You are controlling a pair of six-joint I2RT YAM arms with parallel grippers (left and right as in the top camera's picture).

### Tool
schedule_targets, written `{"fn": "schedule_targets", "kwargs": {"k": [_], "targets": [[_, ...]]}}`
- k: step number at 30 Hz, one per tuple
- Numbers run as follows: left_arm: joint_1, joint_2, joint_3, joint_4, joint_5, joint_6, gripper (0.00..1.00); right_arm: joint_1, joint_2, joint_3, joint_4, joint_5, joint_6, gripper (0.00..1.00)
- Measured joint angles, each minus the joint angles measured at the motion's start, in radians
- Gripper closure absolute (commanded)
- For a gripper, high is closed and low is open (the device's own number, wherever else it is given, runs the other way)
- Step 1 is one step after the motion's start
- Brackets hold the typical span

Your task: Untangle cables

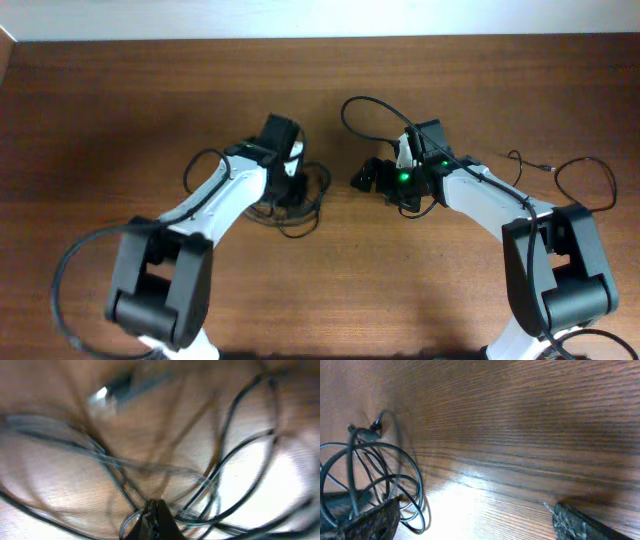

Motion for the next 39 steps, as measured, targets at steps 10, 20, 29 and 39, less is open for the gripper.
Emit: {"fn": "schedule_targets", "kwargs": {"k": [10, 20, 29, 39], "targets": [[0.009, -0.043, 0.042, 0.063, -0.277, -0.153, 0.98, -0.015, 0.015, 0.005, -0.047, -0.085, -0.055, 0.25], [0.139, 0.151, 0.043, 0.179, 0.031, -0.217, 0.95, 0.027, 0.019, 0.158, -0.004, -0.221, -0.082, 0.48], [0.156, 0.172, 0.043, 0.185, 0.136, -0.211, 0.92, 0.211, 0.064, 0.158, 0.083, 0.108, 0.092, 0.58], [0.156, 0.172, 0.043, 0.185, 0.137, -0.21, 0.97, 0.233, 0.013, 0.157, 0.056, 0.204, 0.094, 0.96]]}}
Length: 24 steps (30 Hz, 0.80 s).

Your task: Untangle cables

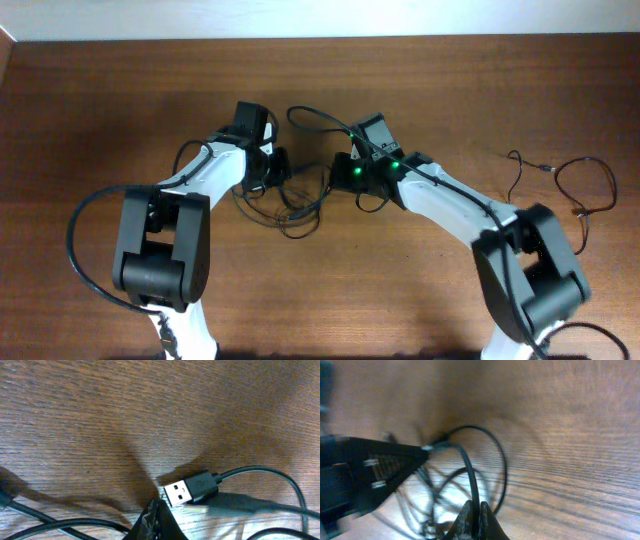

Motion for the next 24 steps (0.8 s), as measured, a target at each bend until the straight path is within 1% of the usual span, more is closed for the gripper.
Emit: {"fn": "schedule_targets", "kwargs": {"k": [2, 3, 5, 8, 11, 15, 16, 17, 19, 20, 22, 23, 24], "targets": [[0.0, 0.0, 0.0, 0.0, 0.0, 0.0, 0.96, 0.0, -0.099, 0.0, -0.007, 0.0, -0.012, 0.96], [0.0, 0.0, 0.0, 0.0, 0.0, 0.0, 0.96, 0.0, -0.169, 0.001, -0.025, 0.0, -0.015, 0.96], [0.0, 0.0, 0.0, 0.0, 0.0, 0.0, 0.94, 0.0, -0.244, 0.005, -0.082, 0.008, -0.027, 0.96], [0.0, 0.0, 0.0, -0.001, 0.0, 0.0, 0.93, 0.0, -0.256, 0.008, -0.201, 0.05, -0.047, 0.96], [0.0, 0.0, 0.0, -0.002, 0.005, 0.0, 0.92, 0.0, -0.254, 0.008, -0.321, 0.179, -0.046, 0.96], [0.0, 0.0, 0.0, -0.002, 0.022, 0.0, 0.9, 0.0, -0.254, 0.008, -0.35, 0.352, -0.007, 0.96], [0.0, 0.0, 0.0, -0.002, 0.023, 0.0, 0.9, 0.0, -0.253, 0.008, -0.349, 0.368, 0.011, 0.91], [0.0, 0.0, 0.0, -0.002, 0.023, 0.0, 0.9, 0.0, -0.243, 0.008, -0.343, 0.369, 0.021, 0.89], [0.0, 0.0, 0.0, -0.002, 0.023, 0.0, 0.91, 0.0, -0.219, 0.008, -0.309, 0.338, 0.034, 0.92], [0.0, 0.0, 0.0, -0.002, 0.023, 0.0, 0.91, 0.0, -0.196, 0.008, -0.254, 0.267, 0.034, 0.96], [0.0, 0.0, 0.0, -0.003, 0.033, 0.0, 0.9, 0.0, -0.181, 0.003, -0.151, 0.095, 0.007, 0.96], [0.0, 0.0, 0.0, -0.001, 0.054, 0.0, 0.9, 0.0, -0.181, 0.002, -0.075, -0.026, -0.023, 0.96], [0.0, 0.0, 0.0, 0.0, 0.072, 0.0, 0.9, 0.0, -0.181, 0.003, -0.045, -0.104, -0.042, 0.96]]}}
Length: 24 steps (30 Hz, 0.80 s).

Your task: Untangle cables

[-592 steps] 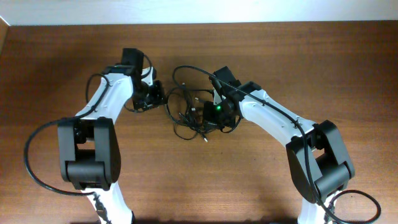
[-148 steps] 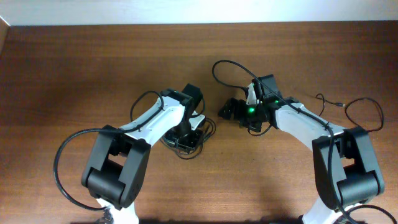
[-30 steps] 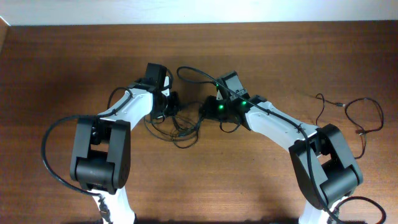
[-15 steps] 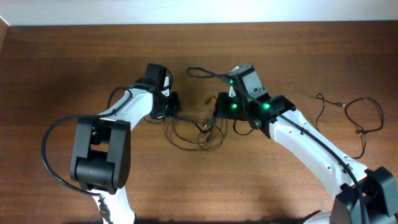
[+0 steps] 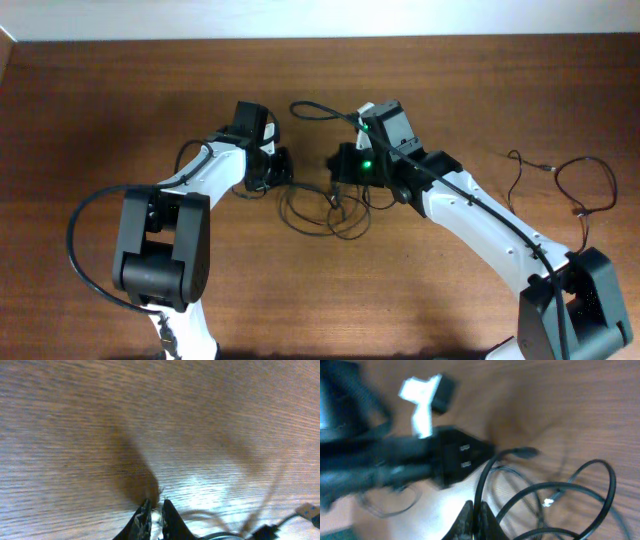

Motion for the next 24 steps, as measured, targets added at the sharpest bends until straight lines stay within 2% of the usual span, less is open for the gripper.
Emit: {"fn": "schedule_targets", "kwargs": {"k": [2, 5, 9, 18, 19, 21, 22, 24], "targets": [[0.0, 0.0, 0.0, -0.001, 0.026, 0.0, 0.89, 0.0, 0.0, 0.0, 0.003, -0.089, -0.02, 0.96], [0.0, 0.0, 0.0, -0.002, 0.036, 0.0, 0.89, 0.0, 0.0, 0.0, -0.012, -0.103, -0.026, 0.96], [0.0, 0.0, 0.0, -0.004, 0.037, 0.0, 0.89, 0.0, 0.0, 0.001, -0.116, 0.03, 0.049, 0.96], [0.0, 0.0, 0.0, -0.006, 0.037, 0.0, 0.86, 0.0, 0.0, 0.001, -0.154, 0.167, 0.076, 0.94], [0.0, 0.0, 0.0, -0.006, 0.037, 0.0, 0.86, 0.0, 0.0, 0.001, -0.154, 0.175, 0.077, 0.88], [0.0, 0.0, 0.0, -0.006, 0.037, 0.0, 0.86, 0.0, 0.0, 0.001, -0.155, 0.197, 0.076, 0.86], [0.0, 0.0, 0.0, -0.006, 0.037, 0.0, 0.86, 0.0, 0.0, 0.001, -0.156, 0.204, 0.076, 0.78], [0.0, 0.0, 0.0, -0.006, 0.037, 0.0, 0.84, 0.0, 0.0, 0.001, -0.156, 0.213, 0.071, 0.67]]}}
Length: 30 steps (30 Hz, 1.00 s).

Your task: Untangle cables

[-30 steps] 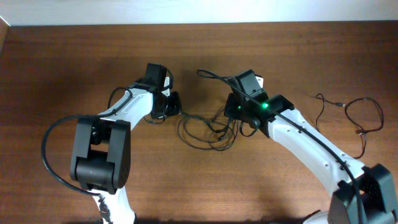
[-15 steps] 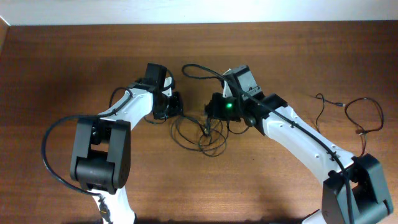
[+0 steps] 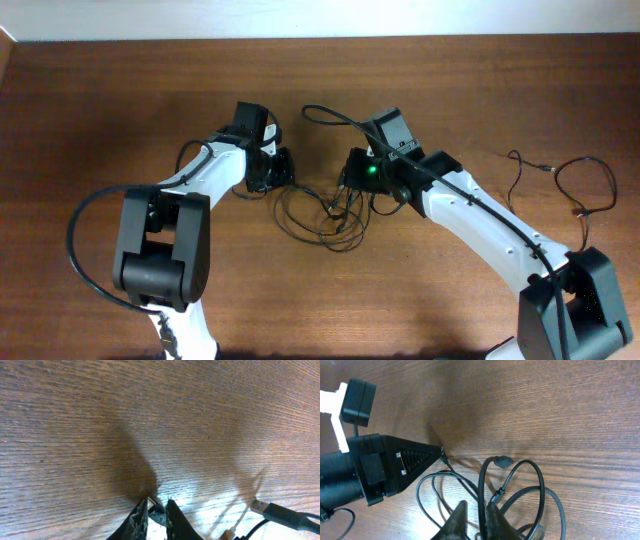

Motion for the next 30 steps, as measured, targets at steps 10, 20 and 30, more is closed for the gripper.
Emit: {"fn": "schedule_targets", "kwargs": {"k": [10, 20, 30], "targets": [[0.0, 0.0, 0.0, 0.0, 0.004, 0.004, 0.6, -0.026, -0.136, 0.038, -0.1, -0.017, -0.072, 0.5], [0.001, -0.019, 0.032, -0.06, 0.18, 0.219, 0.49, -0.265, -0.097, 0.043, -0.552, -0.021, -0.09, 0.02], [-0.153, -0.096, 0.044, -0.329, 0.198, 0.447, 0.37, -0.29, -0.085, 0.008, -0.564, -0.038, -0.089, 0.02]]}}
